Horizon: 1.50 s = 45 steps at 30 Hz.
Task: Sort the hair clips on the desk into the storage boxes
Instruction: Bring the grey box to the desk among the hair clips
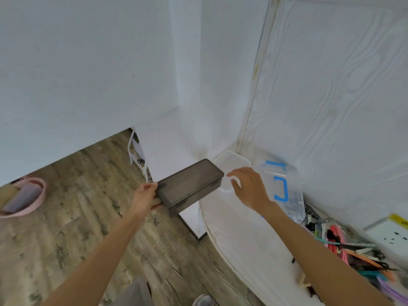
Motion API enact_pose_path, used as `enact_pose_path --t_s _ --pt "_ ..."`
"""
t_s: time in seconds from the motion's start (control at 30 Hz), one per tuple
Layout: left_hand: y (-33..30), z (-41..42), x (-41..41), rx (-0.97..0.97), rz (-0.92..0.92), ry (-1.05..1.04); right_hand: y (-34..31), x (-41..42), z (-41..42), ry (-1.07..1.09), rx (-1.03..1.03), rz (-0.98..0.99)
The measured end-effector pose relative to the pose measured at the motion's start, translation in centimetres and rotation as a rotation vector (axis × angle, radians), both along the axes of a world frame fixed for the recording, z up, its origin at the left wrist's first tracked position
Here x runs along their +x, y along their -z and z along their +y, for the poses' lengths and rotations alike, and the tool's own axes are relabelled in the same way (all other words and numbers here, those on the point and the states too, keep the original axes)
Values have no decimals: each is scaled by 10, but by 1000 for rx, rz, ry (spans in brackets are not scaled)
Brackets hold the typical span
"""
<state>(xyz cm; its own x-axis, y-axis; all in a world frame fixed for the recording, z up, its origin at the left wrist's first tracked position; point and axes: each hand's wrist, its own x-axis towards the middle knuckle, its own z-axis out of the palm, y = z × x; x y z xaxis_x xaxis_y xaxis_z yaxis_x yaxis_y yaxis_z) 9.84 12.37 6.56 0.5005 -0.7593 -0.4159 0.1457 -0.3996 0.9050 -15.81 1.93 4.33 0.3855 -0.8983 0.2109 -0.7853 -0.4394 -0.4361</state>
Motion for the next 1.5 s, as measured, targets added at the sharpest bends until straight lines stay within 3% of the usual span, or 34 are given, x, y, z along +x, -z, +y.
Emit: enact_pose_path --t_s 0.17,0.3,0.5,0.63,0.73,0.83,1.07,1.2,1.3,1.5 --pt "-16 -33 -63 -95 85 86 -41 -27 8 501 669 -806" --pt "-31 -62 -127 -180 131 259 -63 -65 20 584 846 -900" --pt "-44 -91 -208 -244 120 571 -61 -148 44 871 719 -1137" --pt "-42 -103 -246 -278 -14 820 -62 -190 74 971 692 -1291" --pt "-37 -109 -282 -309 -246 1050 -60 -218 106 1039 661 -1487" --pt "-31 -104 -322 -462 -485 1197 -57 -240 139 1121 589 -1610" --pt "-20 -56 -403 -650 -830 1907 -49 -275 221 1359 379 -1664" --pt "-7 -16 -453 -994 -1098 1904 -37 -297 273 1499 218 -1759" --pt "-7 15 -489 -1257 -1128 1839 -31 -318 306 1580 85 -1857" --pt "5 76 -566 -1496 -1310 1921 -26 -373 361 1687 16 -1848"
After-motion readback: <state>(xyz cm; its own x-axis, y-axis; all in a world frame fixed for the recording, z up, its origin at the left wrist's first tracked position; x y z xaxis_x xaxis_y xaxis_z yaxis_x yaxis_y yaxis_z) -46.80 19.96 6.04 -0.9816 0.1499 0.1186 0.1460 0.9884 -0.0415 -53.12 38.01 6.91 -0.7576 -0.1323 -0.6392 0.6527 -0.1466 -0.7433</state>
